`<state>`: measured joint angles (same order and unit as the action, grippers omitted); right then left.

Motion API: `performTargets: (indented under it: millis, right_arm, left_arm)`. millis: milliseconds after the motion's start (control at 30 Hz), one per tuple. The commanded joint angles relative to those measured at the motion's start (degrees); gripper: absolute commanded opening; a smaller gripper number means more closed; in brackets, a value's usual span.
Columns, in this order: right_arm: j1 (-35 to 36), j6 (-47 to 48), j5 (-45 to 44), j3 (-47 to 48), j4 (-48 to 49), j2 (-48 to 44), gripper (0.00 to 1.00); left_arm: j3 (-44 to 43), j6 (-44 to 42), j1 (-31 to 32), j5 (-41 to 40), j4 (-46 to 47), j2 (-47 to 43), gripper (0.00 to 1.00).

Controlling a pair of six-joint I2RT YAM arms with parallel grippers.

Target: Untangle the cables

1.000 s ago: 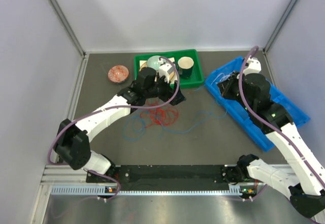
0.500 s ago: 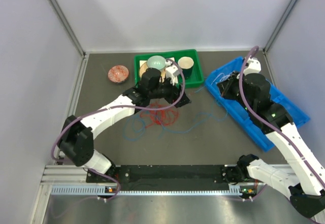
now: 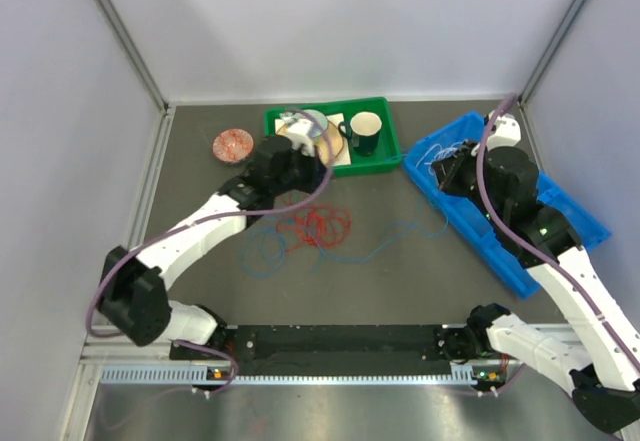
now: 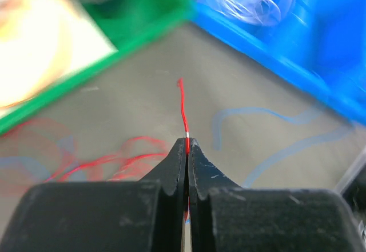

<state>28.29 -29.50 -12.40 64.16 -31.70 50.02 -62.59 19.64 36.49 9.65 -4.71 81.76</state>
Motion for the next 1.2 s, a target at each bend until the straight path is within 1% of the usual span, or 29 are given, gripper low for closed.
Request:
performTargets:
  millis: [0,33,167,267,300,367,400,467,500,533,600,633,667,767,833,967,1033,1067,1100,1133,1167]
  right_arm:
    - [-0.4,2.2,-2.5,2.7,2.1,-1.8,0.00]
    - [-0.4,2.7,-2.7,4.3,2.1,-1.9,0.00]
    - [-0.4,4.8,-3.1,8.9,2.0,-1.0,0.00]
    - [-0.5,5.6,-3.5,11.0,2.0,-0.4,0.00]
    - [-0.5,5.6,-3.4,10.7,2.0,-0.3,0.00]
    - [-0.5,4.9,-2.5,9.5,1.9,0.3,0.00]
    - [-0.4,4.5,-2.3,7.4,1.9,0.5,0.00]
    - [-0.4,3.0,-1.5,4.9,2.0,0.7,0.00]
    - [-0.4,2.5,-1.0,2.5,1.9,0.7,0.00]
    - [-0.4,1.6,-0.6,1.4,2.1,0.6,0.00]
    - [-0.5,0.9,0.0,-1.0,2.1,0.8,0.00]
    - [-0.4,0.4,0.4,-1.6,2.2,0.8,0.00]
    - [-0.4,0.2,0.4,-2.1,2.2,0.8,0.00]
    - [-0.4,0.1,0.4,-2.8,2.3,0.8,0.00]
    - [-0.4,0.1,0.4,-2.6,2.3,0.9,0.00]
    - [-0.4,0.1,0.5,-2.4,2.5,1.3,0.00]
    - [-0.4,0.1,0.9,-2.5,2.7,1.4,0.00]
    - [-0.5,0.1,0.9,-2.5,2.6,1.2,0.00]
    - [-0.5,0.1,1.0,-2.8,2.7,1.2,0.00]
    - [-0.4,0.1,0.9,-3.0,2.7,0.9,0.00]
    - [-0.4,0.1,0.9,-3.3,2.6,0.8,0.00]
  left_arm:
    - [5.9,9.5,-9.7,-3.6,2.2,-5.6,0.00]
    - [7.2,11.5,-12.3,-1.8,2.3,-5.2,0.00]
    - [8.2,12.3,-12.7,0.5,2.0,-1.9,0.00]
    - [7.7,12.8,-12.6,4.1,0.8,1.5,0.00]
    - [7.6,12.6,-12.6,6.2,0.1,2.3,0.05]
    - [7.0,11.7,-12.1,7.9,-0.7,3.5,0.23]
    - [6.9,10.0,-11.6,8.0,-2.7,3.6,0.51]
    - [5.8,7.6,-9.0,4.4,-5.6,3.7,0.70]
    - [5.2,5.2,-6.7,2.3,-7.6,3.8,0.80]
    - [4.2,4.1,-5.5,-0.4,-10.2,4.0,0.84]
    - [3.3,2.4,-2.3,-3.9,-12.9,5.3,0.87]
    - [2.4,2.3,-1.5,-5.4,-15.5,6.0,0.87]
    - [2.0,2.4,-0.8,-9.0,-16.3,7.2,0.87]
    - [1.9,3.6,1.3,-14.6,-16.8,9.2,0.86]
    - [1.9,5.2,2.4,-15.4,-16.5,10.5,0.86]
    - [1.8,8.6,3.8,-16.9,-12.7,16.0,0.86]
    - [1.0,9.9,4.0,-16.9,-11.9,18.1,0.82]
    - [0.7,10.4,4.0,-16.9,-11.7,19.6,0.74]
    - [0.0,10.6,4.0,-16.9,-11.9,20.0,0.68]
    - [-0.3,10.8,4.0,-17.4,-12.3,20.5,0.61]
    - [-0.8,11.3,4.0,-18.0,-12.9,20.3,0.36]
